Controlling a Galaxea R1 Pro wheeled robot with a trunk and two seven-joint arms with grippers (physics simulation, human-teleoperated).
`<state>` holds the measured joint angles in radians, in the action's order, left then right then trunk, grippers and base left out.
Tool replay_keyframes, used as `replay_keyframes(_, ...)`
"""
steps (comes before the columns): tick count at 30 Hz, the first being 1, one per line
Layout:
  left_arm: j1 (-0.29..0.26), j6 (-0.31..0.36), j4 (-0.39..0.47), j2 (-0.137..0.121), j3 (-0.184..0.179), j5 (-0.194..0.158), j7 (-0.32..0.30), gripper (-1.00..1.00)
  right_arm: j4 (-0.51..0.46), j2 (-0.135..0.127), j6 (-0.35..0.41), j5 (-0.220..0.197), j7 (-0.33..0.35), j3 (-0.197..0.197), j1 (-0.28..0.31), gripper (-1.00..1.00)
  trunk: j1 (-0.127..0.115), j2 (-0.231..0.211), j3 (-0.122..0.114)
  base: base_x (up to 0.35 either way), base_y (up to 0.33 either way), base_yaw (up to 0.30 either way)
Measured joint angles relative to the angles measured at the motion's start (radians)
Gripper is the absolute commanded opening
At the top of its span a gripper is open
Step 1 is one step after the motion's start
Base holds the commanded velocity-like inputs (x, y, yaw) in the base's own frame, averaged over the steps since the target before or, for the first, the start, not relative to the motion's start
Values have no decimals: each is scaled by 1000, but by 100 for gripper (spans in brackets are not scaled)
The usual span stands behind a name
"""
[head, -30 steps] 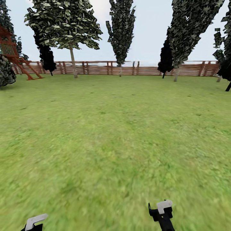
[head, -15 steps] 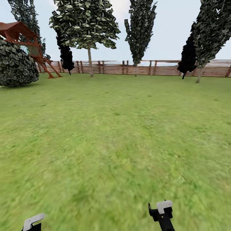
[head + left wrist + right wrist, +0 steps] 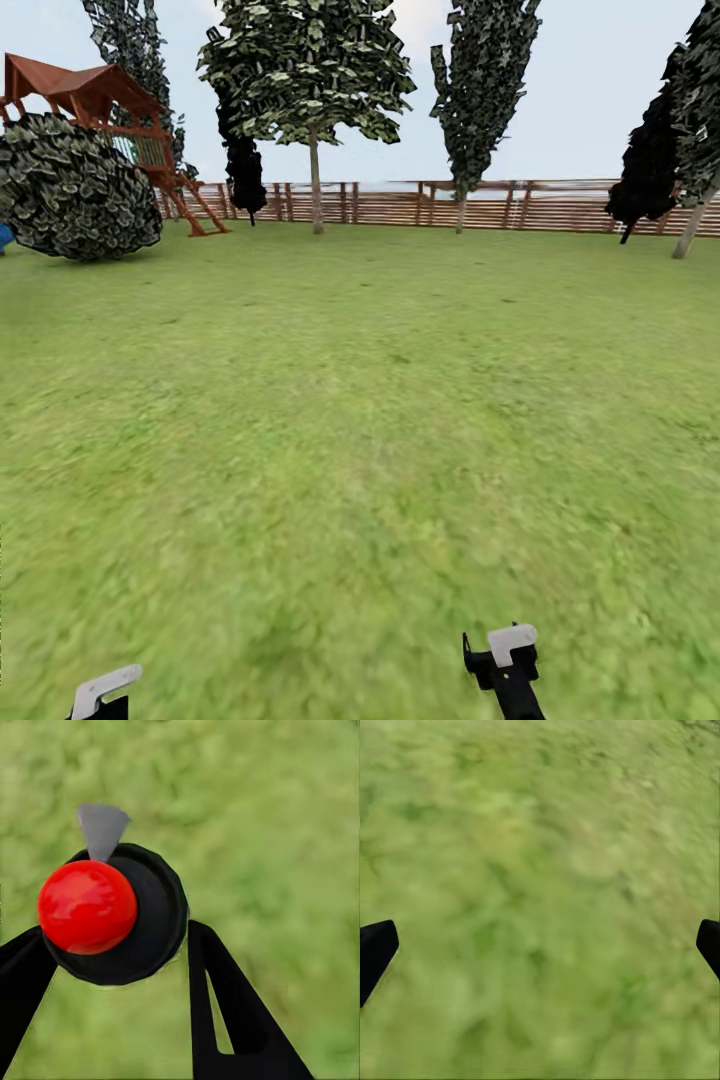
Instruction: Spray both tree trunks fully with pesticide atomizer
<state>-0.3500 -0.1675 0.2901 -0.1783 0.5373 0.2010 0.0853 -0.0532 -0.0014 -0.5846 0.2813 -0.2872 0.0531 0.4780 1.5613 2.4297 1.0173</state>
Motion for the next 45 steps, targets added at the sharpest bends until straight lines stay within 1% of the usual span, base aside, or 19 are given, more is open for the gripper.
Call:
replay_keyframes(13,0,0,0,0,0,0,0,-100,-1,0,0,0,0,0,0,100,0,0,19,337,78,22)
replay_keyframes(24,1,0,1,0,0,-1,0,-100,-1,-8,2,4,5,0,0,100,0,0,21,337,78,0)
replay_keyframes(28,1,0,1,0,0,-1,0,-100,-1,-7,3,1,6,-1,0,100,0,0,21,337,78,0)
replay_keyframes(31,1,0,1,0,0,-1,0,-100,-3,-12,3,-4,6,-4,0,100,0,0,21,337,78,0)
replay_keyframes(33,1,0,0,0,0,-1,0,-100,-5,-14,3,-13,6,-5,0,100,0,0,21,337,78,0)
replay_keyframes(36,1,0,0,0,-1,-1,0,-100,-6,-16,3,-78,19,-6,0,100,0,0,21,337,78,0)
replay_keyframes(37,1,0,0,0,-1,-1,0,-100,-6,-16,3,-93,29,-6,0,100,0,0,21,337,78,0)
replay_keyframes(38,1,0,0,0,-1,-1,0,-100,-6,-17,3,-112,55,-5,0,100,0,0,21,337,78,0)
replay_keyframes(39,1,0,0,1,0,-1,0,-100,-6,-17,3,-120,79,-5,0,100,0,0,21,337,78,0)
replay_keyframes(41,1,0,0,1,0,-2,0,-100,-6,-22,4,-132,155,-5,0,100,0,0,21,337,78,0)
replay_keyframes(42,1,0,0,1,0,-2,0,-100,-6,-26,4,-134,171,-6,0,100,0,0,21,337,78,0)
replay_keyframes(43,1,0,0,2,0,-2,0,-100,-6,-36,4,-137,184,-11,0,100,0,0,21,337,78,0)
replay_keyframes(44,1,0,0,2,-1,-2,0,-100,-6,-44,4,-138,190,-22,0,100,0,0,21,337,78,0)
replay_keyframes(45,1,0,0,2,-1,-2,0,-100,-7,-51,5,-139,193,-50,0,100,0,0,21,337,78,0)
